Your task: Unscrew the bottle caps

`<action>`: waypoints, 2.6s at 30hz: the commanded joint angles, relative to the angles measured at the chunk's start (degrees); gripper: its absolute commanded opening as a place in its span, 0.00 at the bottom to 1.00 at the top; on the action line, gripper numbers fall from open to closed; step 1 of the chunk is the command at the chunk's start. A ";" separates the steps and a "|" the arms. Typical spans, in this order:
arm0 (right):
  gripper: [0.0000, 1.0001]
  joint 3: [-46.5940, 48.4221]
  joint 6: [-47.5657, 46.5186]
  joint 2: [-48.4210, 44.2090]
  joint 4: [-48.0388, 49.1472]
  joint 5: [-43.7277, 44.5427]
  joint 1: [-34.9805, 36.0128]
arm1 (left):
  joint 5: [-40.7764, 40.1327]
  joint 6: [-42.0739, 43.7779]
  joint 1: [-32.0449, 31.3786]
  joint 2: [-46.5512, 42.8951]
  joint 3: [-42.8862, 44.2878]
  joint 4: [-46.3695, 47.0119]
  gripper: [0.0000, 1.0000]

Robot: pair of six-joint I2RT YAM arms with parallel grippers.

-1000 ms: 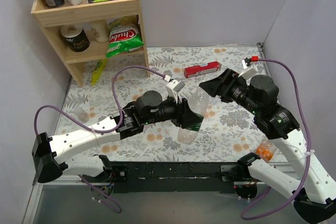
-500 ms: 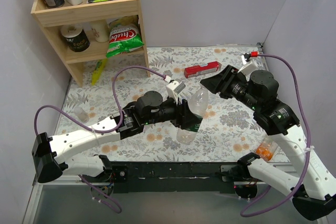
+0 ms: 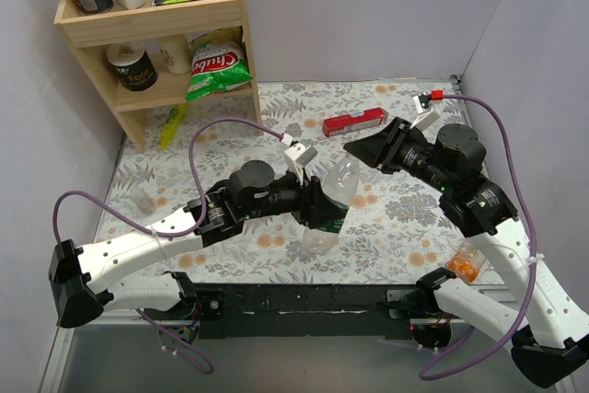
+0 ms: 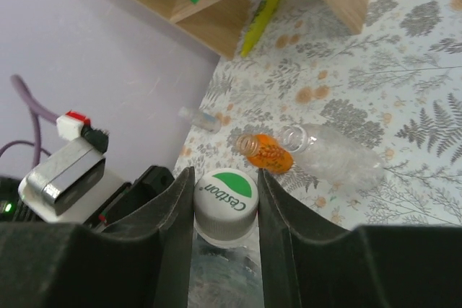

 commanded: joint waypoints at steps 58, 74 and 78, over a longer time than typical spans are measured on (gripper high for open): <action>0.62 6.90 -2.45 7.79 -1.62 -9.03 -1.76 | -3.99 7.38 3.99 -0.61 7.25 -16.21 0.27; 0.15 2.08 -1.31 7.97 5.93 -14.39 -1.32 | -2.68 7.73 3.38 -1.04 7.43 -15.60 0.26; 0.01 -0.93 -2.62 7.17 13.67 -18.34 -1.41 | 0.83 7.11 3.38 -3.68 5.85 -12.09 0.27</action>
